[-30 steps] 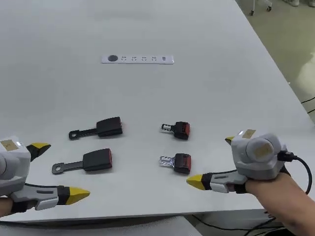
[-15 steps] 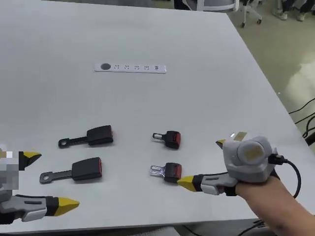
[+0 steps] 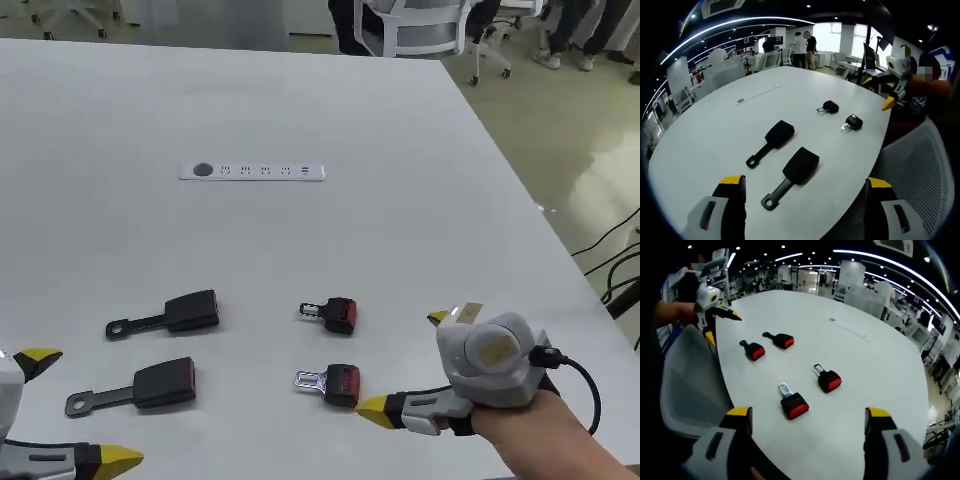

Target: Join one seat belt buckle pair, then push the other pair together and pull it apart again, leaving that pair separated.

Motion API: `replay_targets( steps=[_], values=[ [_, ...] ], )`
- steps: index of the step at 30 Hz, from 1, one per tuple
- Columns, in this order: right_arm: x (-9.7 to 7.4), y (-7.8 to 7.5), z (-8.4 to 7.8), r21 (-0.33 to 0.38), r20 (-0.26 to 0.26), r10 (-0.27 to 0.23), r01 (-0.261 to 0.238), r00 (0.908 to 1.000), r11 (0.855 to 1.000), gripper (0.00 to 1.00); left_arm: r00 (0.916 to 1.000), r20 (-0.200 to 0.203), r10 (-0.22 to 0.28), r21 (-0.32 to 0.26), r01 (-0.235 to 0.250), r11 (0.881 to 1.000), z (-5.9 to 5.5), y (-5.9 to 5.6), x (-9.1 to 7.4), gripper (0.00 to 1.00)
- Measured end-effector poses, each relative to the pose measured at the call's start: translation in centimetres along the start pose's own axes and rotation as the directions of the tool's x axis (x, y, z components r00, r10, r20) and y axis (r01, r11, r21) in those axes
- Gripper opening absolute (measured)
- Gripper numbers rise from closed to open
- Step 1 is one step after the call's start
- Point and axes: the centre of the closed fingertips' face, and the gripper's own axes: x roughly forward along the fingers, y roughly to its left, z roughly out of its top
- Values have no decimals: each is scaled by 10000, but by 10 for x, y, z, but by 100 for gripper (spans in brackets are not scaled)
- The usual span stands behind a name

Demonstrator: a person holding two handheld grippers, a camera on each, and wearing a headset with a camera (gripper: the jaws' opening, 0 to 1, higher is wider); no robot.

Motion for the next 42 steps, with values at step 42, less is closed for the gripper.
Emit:
replay_targets(
  steps=[42],
  values=[
    [11, 1, -6, -1443, 411, 1206, -1135, 9919, 9830, 70, 9969, -718, -321, 1653, 436, 9853, -4, -9, 23, 83]
  ],
)
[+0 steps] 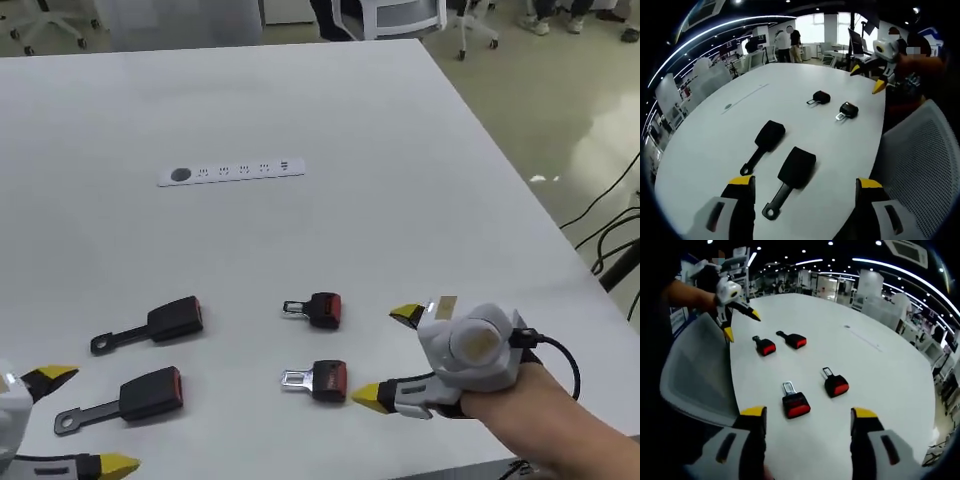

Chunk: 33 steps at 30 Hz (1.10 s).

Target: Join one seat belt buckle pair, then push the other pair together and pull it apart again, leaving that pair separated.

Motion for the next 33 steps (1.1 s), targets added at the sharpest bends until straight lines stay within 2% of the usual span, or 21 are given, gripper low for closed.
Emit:
replay_targets(
  steps=[3, 4, 8, 10, 13, 15, 19, 22, 26, 28, 31, 33],
  values=[
    [4, 2, 0, -339, -371, 169, -181, 9992, 9993, 60, 9997, -124, -216, 102, 217, 9997, -2, 0, 4, 79],
    [7, 4, -2, -208, -562, 427, -440, 9975, 9988, 56, 9997, -116, -225, 350, 229, 9991, -2, 0, 5, 79],
    [15, 4, 0, -376, -601, 678, -702, 9959, 9968, 48, 9985, -257, -473, 602, 488, 9970, -3, 2, 11, 74],
    [19, 8, 2, -460, -668, 941, -972, 9933, 9942, 45, 9980, -184, -609, 784, 622, 9950, -1, 3, 14, 67],
    [28, 16, 5, -929, -922, 1343, -1428, 9866, 9854, 45, 9963, -366, -783, 1119, 820, 9903, -1, 8, 23, 62],
    [35, 20, 6, -1298, -1108, 1384, -1524, 9842, 9798, 45, 9949, -443, -908, 1273, 958, 9872, -2, 11, 26, 58],
    [47, 28, 3, -1499, -1405, 1709, -1915, 9752, 9700, 45, 9943, -546, -921, 1582, 997, 9824, -2, 17, 33, 56],
    [55, 32, 0, -1629, -1616, 1850, -2111, 9694, 9638, 46, 9904, -998, -953, 1772, 1119, 9778, -10, 21, 39, 52],
    [63, 33, -7, -1919, -2004, 1893, -2280, 9612, 9546, 46, 9865, -1319, -971, 1811, 1203, 9761, -16, 26, 47, 44],
    [66, 27, -11, -1964, -2192, 1724, -2165, 9603, 9563, 46, 9845, -1464, -970, 1825, 1232, 9755, -17, 29, 52, 44],
    [70, 25, -14, -1676, -2184, 1814, -2199, 9589, 9610, 46, 9815, -1601, -1052, 2025, 1369, 9697, -17, 31, 55, 43],
    [74, 28, -20, -1670, -2359, 1883, -2307, 9534, 9586, 46, 9786, -1722, -1130, 2043, 1477, 9677, -20, 33, 55, 42]
  ],
)
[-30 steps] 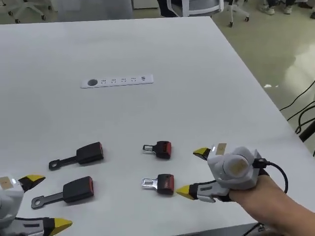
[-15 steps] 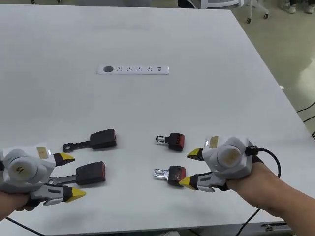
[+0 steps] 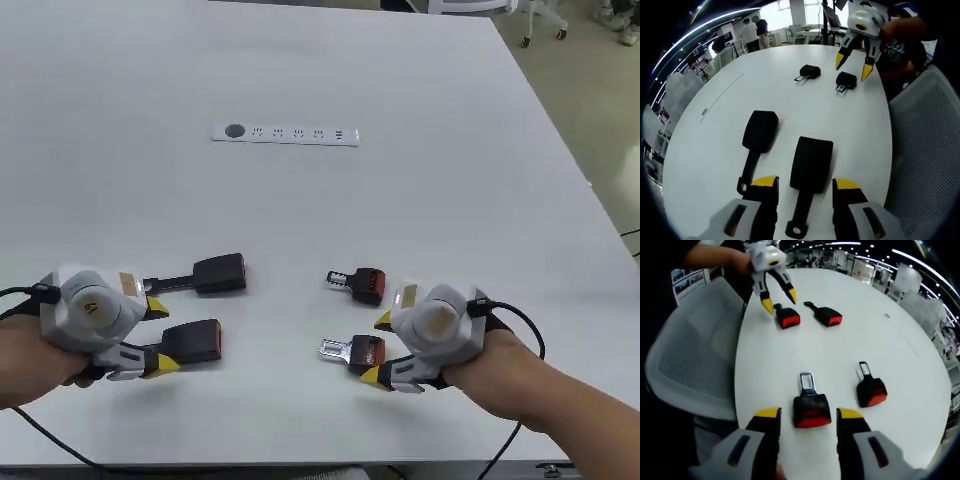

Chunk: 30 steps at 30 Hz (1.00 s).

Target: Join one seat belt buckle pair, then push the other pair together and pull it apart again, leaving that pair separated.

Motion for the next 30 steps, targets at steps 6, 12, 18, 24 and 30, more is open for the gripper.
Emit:
replay_targets(
  steps=[6, 12, 18, 24, 30],
  values=[
    [12, 1, -12, 118, -310, -33, 37, 9995, 9999, 45, 9998, -15, -220, 378, 220, 9990, -4, 1, 3, 37],
    [15, -4, -13, 378, -382, -21, 36, 9993, 9993, 41, 9976, -366, -584, 793, 612, 9950, -4, -1, 11, 35],
    [15, -4, -15, -55, -542, 262, -266, 9982, 9996, 37, 9924, -586, -1081, 1396, 1153, 9835, -2, -5, 17, 31],
    [16, -5, -15, -570, -576, 465, -498, 9973, 9971, 34, 9840, -1148, -1364, 2340, 1602, 9590, -4, -5, 19, 31],
    [17, -4, -15, -960, -833, 740, -819, 9938, 9920, 33, 9822, -1463, -1182, 3244, 1605, 9322, -7, -7, 21, 30]
  ],
)
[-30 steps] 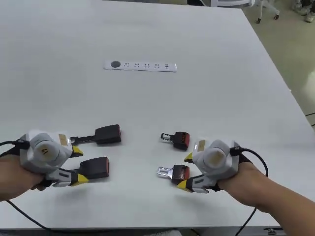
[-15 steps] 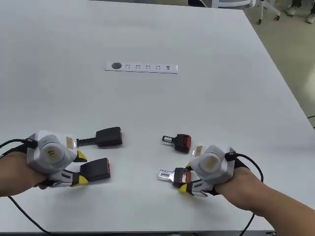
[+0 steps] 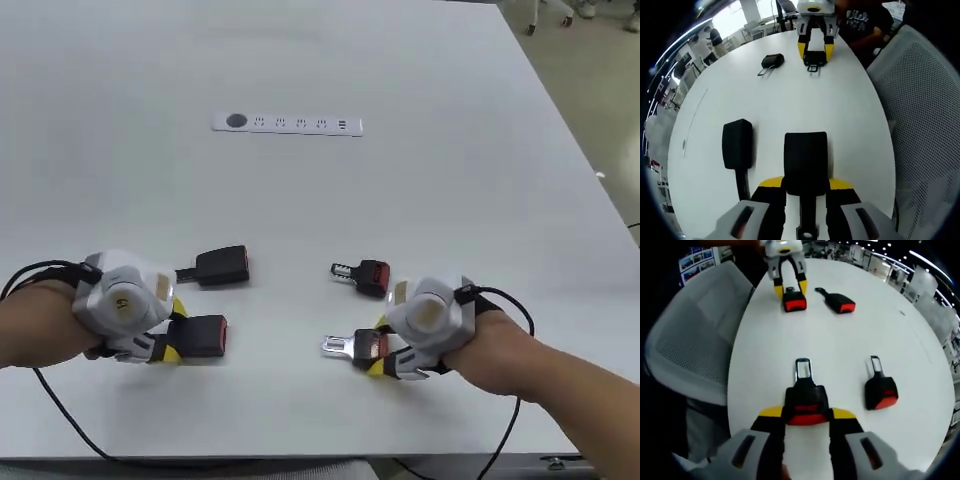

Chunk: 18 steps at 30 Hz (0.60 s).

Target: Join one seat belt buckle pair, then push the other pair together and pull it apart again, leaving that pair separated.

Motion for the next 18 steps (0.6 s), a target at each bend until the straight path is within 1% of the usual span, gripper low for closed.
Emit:
replay_targets(
  steps=[2, 5, 7, 8, 9, 11, 18],
  values=[
    [0, 0, 0, -8, 27, 83, -83, 10000, 10000, 33, 10000, -22, -43, -50, 43, 10000, 0, 0, 0, 30],
    [0, 0, 0, 34, 80, 156, -157, 9998, 9999, 33, 10000, 69, -42, -151, 43, 9999, 0, 0, -1, 30],
    [0, 0, 0, 133, 78, 143, -144, 9999, 9998, 33, 10000, 70, 18, -197, -16, 9998, -1, 0, -1, 30],
    [0, 0, 1, 292, 74, 109, -111, 9999, 9995, 33, 10000, 43, 35, -201, -34, 9998, -1, 0, -1, 30],
    [1, 0, 2, 236, 112, 93, -95, 9999, 9997, 33, 10000, 16, 38, -179, -38, 9998, -1, 0, -1, 30],
    [3, 0, 8, 479, 258, 54, -67, 9997, 9988, 33, 10000, -47, 10, -129, -11, 9999, -2, 1, 0, 30],
    [13, -2, 27, 439, 422, -121, 102, 9990, 9990, 33, 9998, -172, -68, -154, 66, 9999, -2, 0, 1, 31]
  ],
)
